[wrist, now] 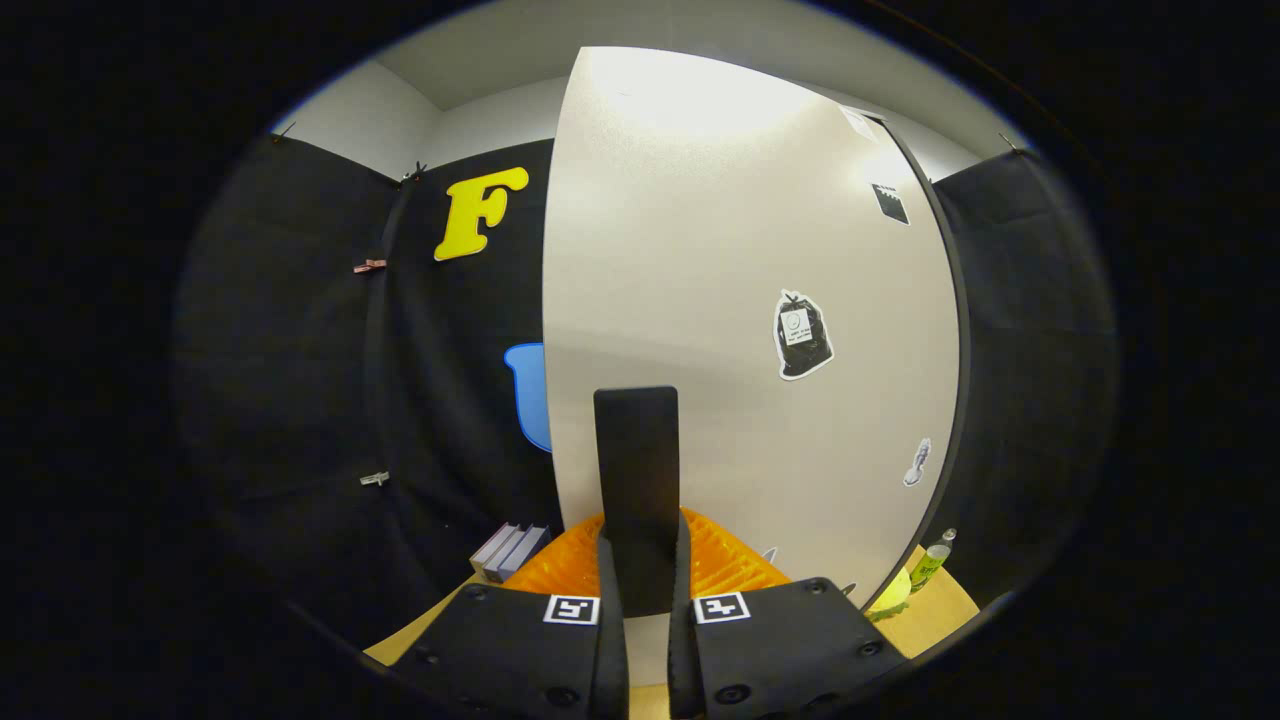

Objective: Open the shoe cabinet door, grab the shoes and put them into the shoe cabinet, then close the shoe cabinet door.

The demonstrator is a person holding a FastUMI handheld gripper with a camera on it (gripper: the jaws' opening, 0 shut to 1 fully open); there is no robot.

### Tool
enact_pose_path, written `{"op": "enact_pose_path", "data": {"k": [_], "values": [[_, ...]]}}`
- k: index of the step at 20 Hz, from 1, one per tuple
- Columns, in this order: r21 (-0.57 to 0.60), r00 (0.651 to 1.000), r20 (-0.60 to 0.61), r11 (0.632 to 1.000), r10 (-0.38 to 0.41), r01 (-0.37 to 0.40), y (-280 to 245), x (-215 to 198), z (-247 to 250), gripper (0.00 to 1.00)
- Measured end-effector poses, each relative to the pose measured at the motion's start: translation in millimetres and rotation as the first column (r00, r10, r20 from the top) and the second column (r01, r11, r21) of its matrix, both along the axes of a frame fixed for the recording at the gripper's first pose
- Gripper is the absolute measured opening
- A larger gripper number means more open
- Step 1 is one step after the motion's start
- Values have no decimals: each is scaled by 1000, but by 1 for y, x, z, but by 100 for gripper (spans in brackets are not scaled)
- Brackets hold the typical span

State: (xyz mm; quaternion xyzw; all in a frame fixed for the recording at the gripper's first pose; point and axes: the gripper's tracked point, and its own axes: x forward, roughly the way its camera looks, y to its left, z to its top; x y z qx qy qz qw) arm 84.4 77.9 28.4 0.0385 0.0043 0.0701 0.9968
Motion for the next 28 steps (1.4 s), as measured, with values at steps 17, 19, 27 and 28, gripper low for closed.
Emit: {"op": "enact_pose_path", "data": {"k": [17,19,27,28], "values": [[51,1000,-31,999,-5,6,-96,-97,-2,19],[64,999,-33,998,-25,27,-109,-103,-2,19],[59,998,-33,996,-59,61,-178,-131,-7,18],[63,998,-32,996,-62,64,-186,-133,-6,18]]}}
